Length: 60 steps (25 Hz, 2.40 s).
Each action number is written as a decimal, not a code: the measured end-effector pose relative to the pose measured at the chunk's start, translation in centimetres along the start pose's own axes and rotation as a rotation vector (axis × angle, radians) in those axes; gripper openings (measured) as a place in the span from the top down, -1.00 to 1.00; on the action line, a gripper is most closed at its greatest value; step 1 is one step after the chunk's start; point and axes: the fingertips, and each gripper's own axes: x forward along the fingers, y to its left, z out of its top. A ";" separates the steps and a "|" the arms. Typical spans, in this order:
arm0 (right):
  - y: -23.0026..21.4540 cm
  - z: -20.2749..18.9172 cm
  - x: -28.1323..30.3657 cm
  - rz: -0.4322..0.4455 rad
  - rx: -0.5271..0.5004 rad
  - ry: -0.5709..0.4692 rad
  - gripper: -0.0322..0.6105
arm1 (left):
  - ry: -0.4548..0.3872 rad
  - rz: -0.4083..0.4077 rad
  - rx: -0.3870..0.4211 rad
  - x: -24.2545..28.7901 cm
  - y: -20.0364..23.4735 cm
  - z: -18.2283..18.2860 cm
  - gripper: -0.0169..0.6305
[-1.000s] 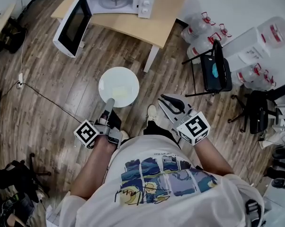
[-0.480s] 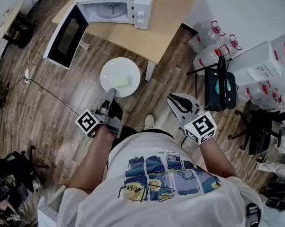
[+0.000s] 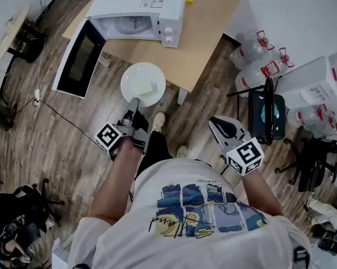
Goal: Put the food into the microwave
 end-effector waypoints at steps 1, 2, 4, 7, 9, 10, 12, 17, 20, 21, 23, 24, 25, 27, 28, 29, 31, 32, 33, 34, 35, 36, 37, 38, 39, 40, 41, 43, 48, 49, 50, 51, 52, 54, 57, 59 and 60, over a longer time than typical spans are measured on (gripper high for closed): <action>-0.6 0.4 0.5 -0.012 -0.003 0.002 0.82 | -0.001 0.007 0.002 1.1 0.4 0.9 0.90; -1.3 0.8 1.0 -0.027 -0.003 0.003 0.82 | -0.001 0.014 0.004 2.2 0.9 1.9 0.90; -2.8 1.7 2.1 -0.067 0.012 0.003 0.82 | 0.002 0.029 0.002 4.6 1.6 4.0 0.90; -4.8 3.4 3.9 -0.120 0.031 0.003 0.83 | 0.015 0.036 0.009 8.3 2.4 7.1 0.90; -6.1 4.6 5.3 -0.146 0.023 0.006 0.83 | 0.026 0.036 0.013 10.9 2.9 8.9 0.90; -6.6 5.1 5.9 -0.157 0.021 0.007 0.83 | 0.030 0.038 0.014 12.2 3.2 9.7 0.90; -7.3 6.0 7.1 -0.179 0.025 0.009 0.83 | 0.036 0.045 0.015 14.4 3.8 11.3 0.90; -8.0 7.1 9.2 -0.232 0.038 0.025 0.83 | 0.064 0.066 0.027 19.0 5.3 14.4 0.90; -8.4 7.2 9.8 -0.279 0.054 0.038 0.83 | 0.080 0.079 0.027 21.6 6.5 15.8 0.90; -8.6 7.2 10.1 -0.290 0.059 0.040 0.83 | 0.079 0.085 0.027 22.4 7.0 16.3 0.90; -9.2 7.2 10.5 -0.312 0.068 0.044 0.83 | 0.081 0.096 0.021 23.9 8.1 17.2 0.90; -9.4 7.2 10.6 -0.326 0.074 0.045 0.83 | 0.087 0.101 0.018 24.7 8.5 17.5 0.90; -9.4 7.2 10.7 -0.341 0.081 0.046 0.83 | 0.096 0.104 0.017 25.4 8.9 17.7 0.90; -9.5 7.3 10.8 -0.374 0.092 0.048 0.83 | 0.116 0.109 0.018 26.9 9.6 18.0 0.90; -9.5 7.4 10.9 -0.389 0.096 0.048 0.83 | 0.125 0.112 0.020 27.6 9.9 18.1 0.90; -9.5 7.4 11.0 -0.402 0.101 0.048 0.83 | 0.131 0.115 0.023 28.1 10.2 18.3 0.90; -9.5 7.3 11.0 -0.425 0.111 0.048 0.83 | 0.140 0.121 0.024 29.2 10.6 18.7 0.90; -9.4 7.3 11.0 -0.435 0.116 0.049 0.83 | 0.142 0.123 0.024 29.7 10.8 18.9 0.90; -9.4 7.2 11.0 -0.444 0.121 0.052 0.83 | 0.142 0.125 0.025 30.2 11.0 19.0 0.90; -9.4 7.1 10.9 -0.453 0.126 0.057 0.83 | 0.144 0.128 0.026 30.7 11.2 19.2 0.90; -9.3 6.9 10.8 -0.462 0.130 0.061 0.83 | 0.145 0.133 0.027 31.1 11.5 19.3 0.90; -9.3 6.8 10.8 -0.470 0.135 0.065 0.83 | 0.147 0.138 0.029 31.6 11.8 19.5 0.90; -9.2 6.8 10.8 -0.477 0.139 0.067 0.83 | 0.149 0.143 0.031 32.0 12.1 19.6 0.90; -9.2 6.7 10.7 -0.485 0.144 0.068 0.83 | 0.150 0.147 0.032 32.4 12.3 19.7 0.90; -9.2 6.7 10.7 -0.491 0.148 0.068 0.83 | 0.151 0.149 0.032 32.8 12.4 19.8 0.90; -9.1 6.7 10.7 -0.496 0.151 0.068 0.83 | 0.152 0.152 0.035 33.2 12.6 19.9 0.90; -9.0 6.6 10.6 -0.500 0.155 0.069 0.83 | 0.153 0.156 0.038 33.5 12.7 20.0 0.90; -8.9 6.4 10.6 -0.504 0.162 0.073 0.83 | 0.150 0.169 0.044 34.1 13.0 20.2 0.90; -9.1 6.2 10.3 -0.510 0.173 0.082 0.83 | 0.136 0.194 0.051 35.3 13.6 20.5 0.90; -9.1 6.2 10.3 -0.510 0.171 0.084 0.83 | 0.135 0.197 0.054 35.4 13.6 20.5 0.90; -9.1 6.3 10.2 -0.511 0.170 0.086 0.83 | 0.135 0.201 0.055 35.6 13.7 20.5 0.90; -9.2 6.3 10.1 -0.511 0.169 0.088 0.83 | 0.134 0.206 0.056 35.7 13.8 20.5 0.90; -9.3 6.3 10.1 -0.512 0.169 0.087 0.83 | 0.134 0.212 0.059 35.8 13.8 20.4 0.90; -9.5 6.5 10.2 -0.511 0.167 0.085 0.83 | 0.134 0.225 0.065 36.0 14.0 20.3 0.90; -9.6 6.5 10.4 -0.504 0.168 0.089 0.83 | 0.132 0.243 0.081 36.2 14.2 20.4 0.90; -9.6 6.4 10.6 -0.497 0.171 0.094 0.83 | 0.131 0.260 0.098 36.4 14.2 20.4 0.90; -9.6 6.4 10.7 -0.495 0.172 0.096 0.83 | 0.131 0.271 0.110 36.5 14.3 20.4 0.89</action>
